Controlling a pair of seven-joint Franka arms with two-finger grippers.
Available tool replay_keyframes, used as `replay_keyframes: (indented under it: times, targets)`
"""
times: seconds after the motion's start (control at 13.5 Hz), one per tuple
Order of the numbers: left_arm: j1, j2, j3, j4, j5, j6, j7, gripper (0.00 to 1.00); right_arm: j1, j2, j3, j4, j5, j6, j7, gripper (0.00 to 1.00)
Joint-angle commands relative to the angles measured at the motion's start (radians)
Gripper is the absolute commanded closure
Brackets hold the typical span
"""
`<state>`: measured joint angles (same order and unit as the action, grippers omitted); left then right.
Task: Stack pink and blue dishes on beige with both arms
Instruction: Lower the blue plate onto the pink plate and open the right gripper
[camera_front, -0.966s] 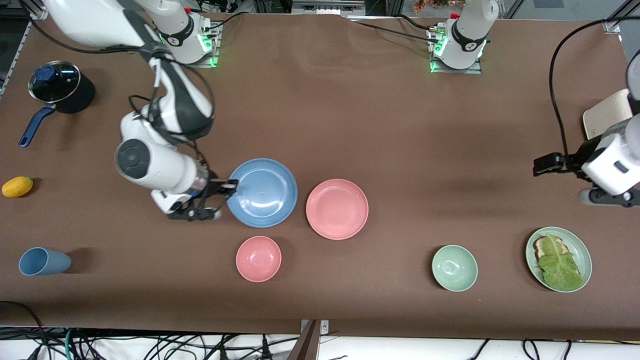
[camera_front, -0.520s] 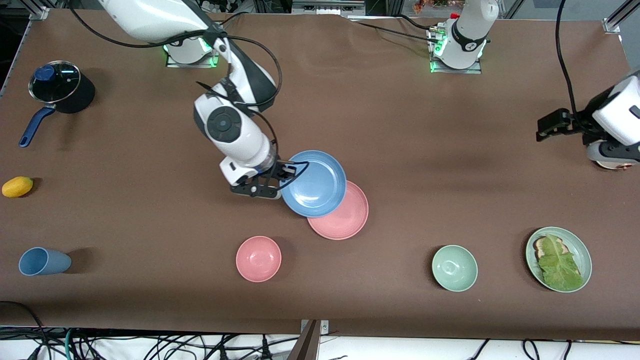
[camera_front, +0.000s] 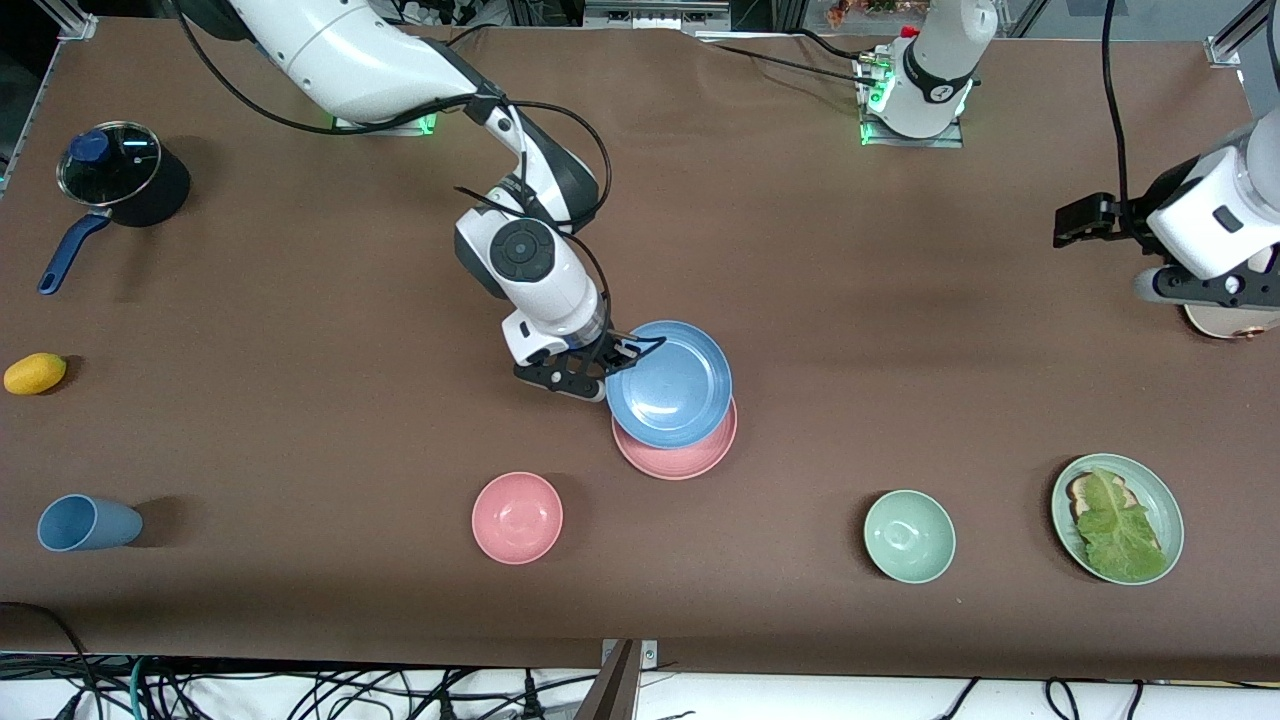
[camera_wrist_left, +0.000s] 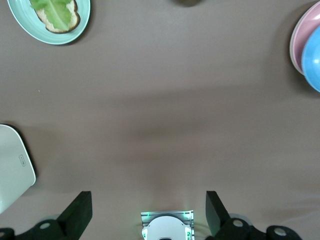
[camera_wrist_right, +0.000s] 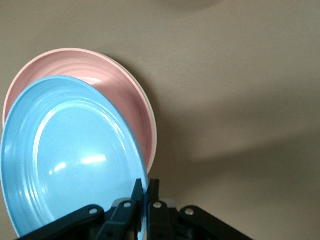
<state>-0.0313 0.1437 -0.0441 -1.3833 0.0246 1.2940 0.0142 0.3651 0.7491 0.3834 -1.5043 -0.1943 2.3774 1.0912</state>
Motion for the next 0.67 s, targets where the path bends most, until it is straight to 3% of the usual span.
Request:
replay_keyframes:
  times: [0.0, 0.3, 0.59]
  targets:
    - [-0.025, -0.081, 0.015, -0.045, -0.006, -0.004, 0.015, 0.0, 0.02, 0.036, -0.012, 0.084, -0.022, -0.006, 0.027, 1.0]
    - [-0.002, -0.088, 0.015, -0.102, -0.034, 0.016, 0.015, 0.0, 0.02, 0.108, -0.027, 0.179, -0.025, -0.006, 0.026, 1.0]
    - [0.056, -0.105, 0.015, -0.161, -0.112, 0.065, 0.019, 0.0, 0.026, 0.122, -0.028, 0.187, -0.025, -0.003, 0.027, 1.0]
